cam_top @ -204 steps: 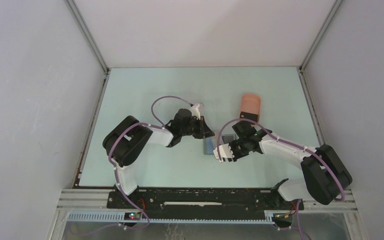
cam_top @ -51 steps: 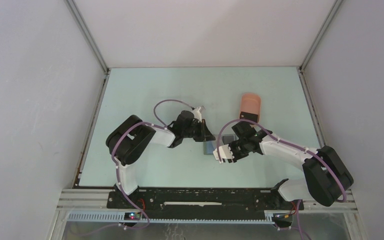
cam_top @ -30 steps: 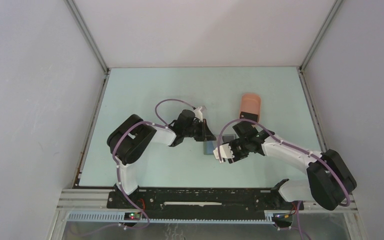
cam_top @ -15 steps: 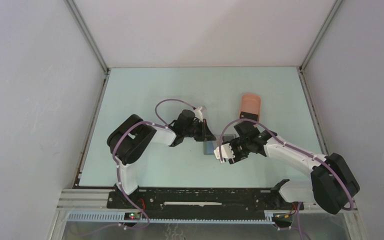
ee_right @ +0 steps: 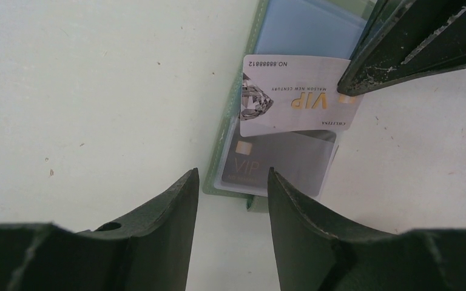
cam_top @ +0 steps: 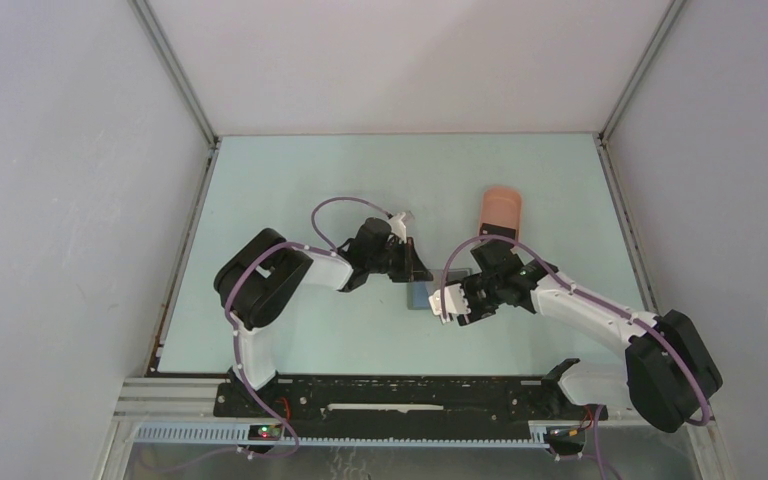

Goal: Put the credit cards into the card holder
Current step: Insert the credit card into the card holder.

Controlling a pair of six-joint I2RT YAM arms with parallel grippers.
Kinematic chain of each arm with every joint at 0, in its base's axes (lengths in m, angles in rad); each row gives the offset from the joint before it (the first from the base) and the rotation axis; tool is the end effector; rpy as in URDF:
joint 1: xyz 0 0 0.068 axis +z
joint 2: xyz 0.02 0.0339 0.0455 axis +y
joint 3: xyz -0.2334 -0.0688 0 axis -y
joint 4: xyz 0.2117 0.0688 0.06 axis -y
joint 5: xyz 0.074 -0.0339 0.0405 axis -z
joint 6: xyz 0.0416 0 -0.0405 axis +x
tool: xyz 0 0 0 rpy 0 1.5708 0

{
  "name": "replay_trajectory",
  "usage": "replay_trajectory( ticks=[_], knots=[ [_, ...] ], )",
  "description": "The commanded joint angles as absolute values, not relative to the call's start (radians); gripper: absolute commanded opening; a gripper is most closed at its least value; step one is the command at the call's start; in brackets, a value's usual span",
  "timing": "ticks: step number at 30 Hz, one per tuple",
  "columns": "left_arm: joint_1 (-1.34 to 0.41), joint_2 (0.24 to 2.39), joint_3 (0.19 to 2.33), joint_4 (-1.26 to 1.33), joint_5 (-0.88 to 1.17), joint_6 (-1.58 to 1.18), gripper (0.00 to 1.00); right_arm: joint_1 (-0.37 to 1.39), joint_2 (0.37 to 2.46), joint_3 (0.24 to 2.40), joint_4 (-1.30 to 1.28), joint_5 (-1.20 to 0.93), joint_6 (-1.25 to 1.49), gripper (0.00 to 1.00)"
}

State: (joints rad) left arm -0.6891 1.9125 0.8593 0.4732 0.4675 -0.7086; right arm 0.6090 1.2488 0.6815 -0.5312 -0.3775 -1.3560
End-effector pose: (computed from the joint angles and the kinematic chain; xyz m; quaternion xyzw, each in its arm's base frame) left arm 0.2567 -0.2358 0.1182 0.1018 0.8569 -0.4535 0.2229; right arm 0.1620 0.1317 0.1714 -0.8188 0.4934 0.0860 0.2805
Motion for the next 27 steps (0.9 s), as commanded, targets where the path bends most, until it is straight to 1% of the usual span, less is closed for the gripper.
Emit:
replay_trajectory(
  ticks=[1,9,15,27],
  knots=[
    [-0.696,1.933,0.896,0.445,0.479,-0.686,0.00,0.600,1.233,0.708,-0.512,-0.401,-1.338,0.54],
    [-0.692,1.963,0.927,0.432,0.507,-0.692,0.01,0.602,1.250,0.707,-0.506,-0.393,-1.334,0.54],
    [-0.682,1.972,0.946,0.385,0.528,-0.691,0.01,0.604,1.283,0.707,-0.440,-0.320,-1.293,0.53],
    [-0.666,1.992,0.966,0.318,0.541,-0.703,0.01,0.607,1.324,0.707,-0.420,-0.290,-1.288,0.51]
  ],
)
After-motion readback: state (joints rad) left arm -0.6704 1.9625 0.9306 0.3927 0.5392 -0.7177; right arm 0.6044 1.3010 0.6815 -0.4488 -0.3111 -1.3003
